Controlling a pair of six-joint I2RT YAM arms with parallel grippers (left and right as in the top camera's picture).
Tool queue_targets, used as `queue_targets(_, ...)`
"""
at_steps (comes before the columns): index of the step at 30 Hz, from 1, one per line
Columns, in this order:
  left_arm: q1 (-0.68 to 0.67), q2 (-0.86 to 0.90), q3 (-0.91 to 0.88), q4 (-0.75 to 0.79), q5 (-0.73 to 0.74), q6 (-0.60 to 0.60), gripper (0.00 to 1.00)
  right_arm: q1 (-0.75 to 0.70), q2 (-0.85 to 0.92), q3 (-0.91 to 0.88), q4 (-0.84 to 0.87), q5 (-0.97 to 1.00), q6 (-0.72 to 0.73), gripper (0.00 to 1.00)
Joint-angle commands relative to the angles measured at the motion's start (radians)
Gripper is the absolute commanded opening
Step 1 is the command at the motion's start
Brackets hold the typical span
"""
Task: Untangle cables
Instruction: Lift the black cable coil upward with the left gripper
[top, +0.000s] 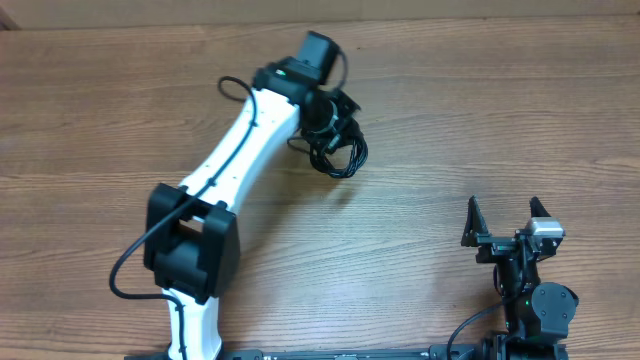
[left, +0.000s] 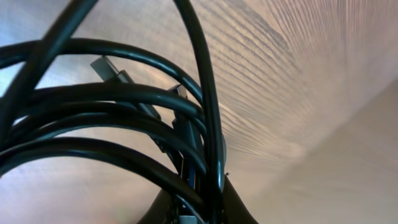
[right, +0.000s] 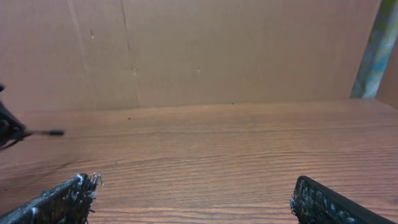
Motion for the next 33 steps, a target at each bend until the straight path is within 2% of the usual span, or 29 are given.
queue_targets(1,0.047,-0.014,0.023,-0.014,0.245,-0.281,0.05,0.005,-0.012,-0.011,0.004,-0.002,0.007,1.0)
queue_targets(7,0.079,-0.014,0.023,-0.019,0.302,-0.306,0.04,0.005,-0.012,-0.011,0.004,-0.002,0.007,1.0)
queue_targets(11,0.079,-0.014,0.022,-0.069,0.342,-0.412,0.04,0.005,-0.012,-0.011,0.004,-0.002,0.007,1.0)
queue_targets(18,0.077,-0.014,0.022,-0.146,0.414,-0.522,0.04,0.005,-0.012,-0.011,0.004,-0.002,0.007,1.0)
queue_targets(27,0.076,-0.014,0.022,-0.17,0.426,-0.658,0.04,0.005,-0.012,-0.011,0.04,0.016,-0.006,1.0)
queue_targets(31,0.077,-0.014,0.022,-0.143,0.362,-0.695,0.04,0.006,-0.01,-0.011,0.019,-0.181,0.176,1.0)
queue_targets(33,0.077,-0.014,0.022,-0.126,0.312,-0.694,0.05,0.006,-0.009,-0.011,0.029,-0.332,0.367,1.0)
